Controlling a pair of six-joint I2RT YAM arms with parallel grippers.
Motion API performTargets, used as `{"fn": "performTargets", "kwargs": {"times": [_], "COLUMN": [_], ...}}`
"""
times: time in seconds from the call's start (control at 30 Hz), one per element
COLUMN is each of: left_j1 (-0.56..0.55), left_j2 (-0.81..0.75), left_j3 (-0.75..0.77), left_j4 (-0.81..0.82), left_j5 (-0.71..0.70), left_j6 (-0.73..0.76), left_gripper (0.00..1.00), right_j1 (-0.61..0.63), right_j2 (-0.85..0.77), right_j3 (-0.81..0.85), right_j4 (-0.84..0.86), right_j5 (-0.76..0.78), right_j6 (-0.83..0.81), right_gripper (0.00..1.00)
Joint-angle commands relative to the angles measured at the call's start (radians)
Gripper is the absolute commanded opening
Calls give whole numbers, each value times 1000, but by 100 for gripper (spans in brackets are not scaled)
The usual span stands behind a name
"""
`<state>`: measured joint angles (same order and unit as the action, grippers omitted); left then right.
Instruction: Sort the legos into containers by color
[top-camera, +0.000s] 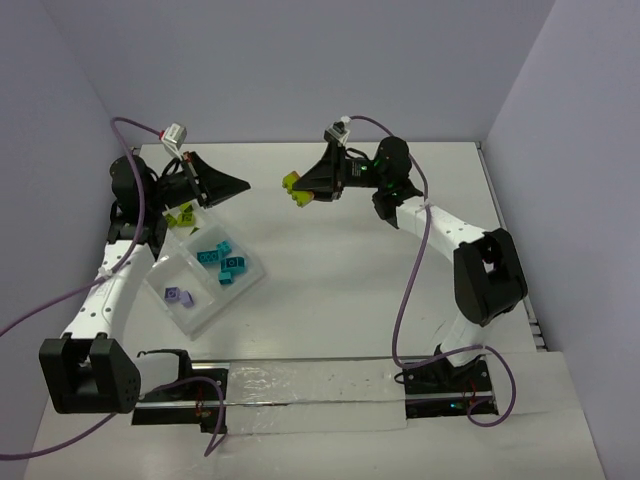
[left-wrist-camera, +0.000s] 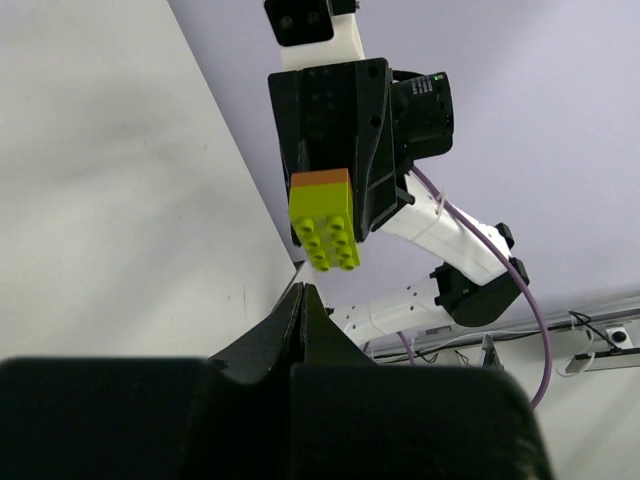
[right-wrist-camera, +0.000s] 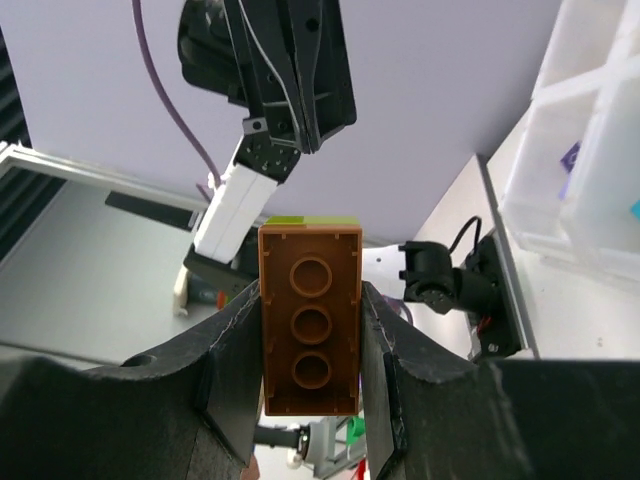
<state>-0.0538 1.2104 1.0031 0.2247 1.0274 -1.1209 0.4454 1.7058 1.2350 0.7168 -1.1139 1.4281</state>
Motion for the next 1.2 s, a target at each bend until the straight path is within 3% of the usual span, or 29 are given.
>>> {"fn": "performTargets", "kwargs": {"times": [0.0, 0.13, 0.17, 0.2, 0.23, 0.27, 0.3, 0.37, 0.4, 0.47, 0.5, 0.7, 0.83, 1.17], "left_j1": [5, 8, 8, 8, 8, 8, 8, 3, 1, -14, -25, -145, -181, -196], "left_j2": [-11, 1, 7, 14, 22, 33, 40, 54, 58, 72, 79, 149, 173, 212], "left_j3": [36, 57, 67, 89, 101, 118, 127, 135, 137, 142, 143, 169, 138, 133], "left_j4": [12, -51, -80, -139, -162, -186, -195, -180, -173, -171, -167, -127, -16, 130], "left_j5": [-7, -16, -24, -40, -46, -47, -46, -33, -26, -17, -9, -6, -1, 16], "left_j6": [27, 61, 81, 107, 108, 117, 119, 107, 102, 102, 101, 102, 43, -58], "left_gripper": [0, 0, 0, 0, 1, 5, 15, 60, 75, 95, 99, 99, 83, 71], "right_j1": [-2, -4, -4, -3, -2, -3, -4, -6, -7, -7, -7, -5, -5, -2], "right_j2": [-20, -21, -18, -12, -12, -2, 0, 5, 9, 12, 13, 5, -5, -13], "right_j3": [1, 53, 96, 163, 167, 208, 216, 221, 224, 231, 234, 201, 179, 158], "right_j4": [-20, -308, -414, -628, -639, -758, -781, -777, -775, -775, -773, -608, -521, -443], "right_j5": [-32, -16, 9, 46, 47, 62, 66, 63, 60, 52, 48, -21, -45, -63], "right_j6": [-36, -215, -298, -405, -477, -536, -555, -551, -549, -550, -548, -454, -391, -342], "right_gripper": [0, 0, 0, 0, 0, 0, 0, 0, 0, 0, 0, 0, 0, 0]}}
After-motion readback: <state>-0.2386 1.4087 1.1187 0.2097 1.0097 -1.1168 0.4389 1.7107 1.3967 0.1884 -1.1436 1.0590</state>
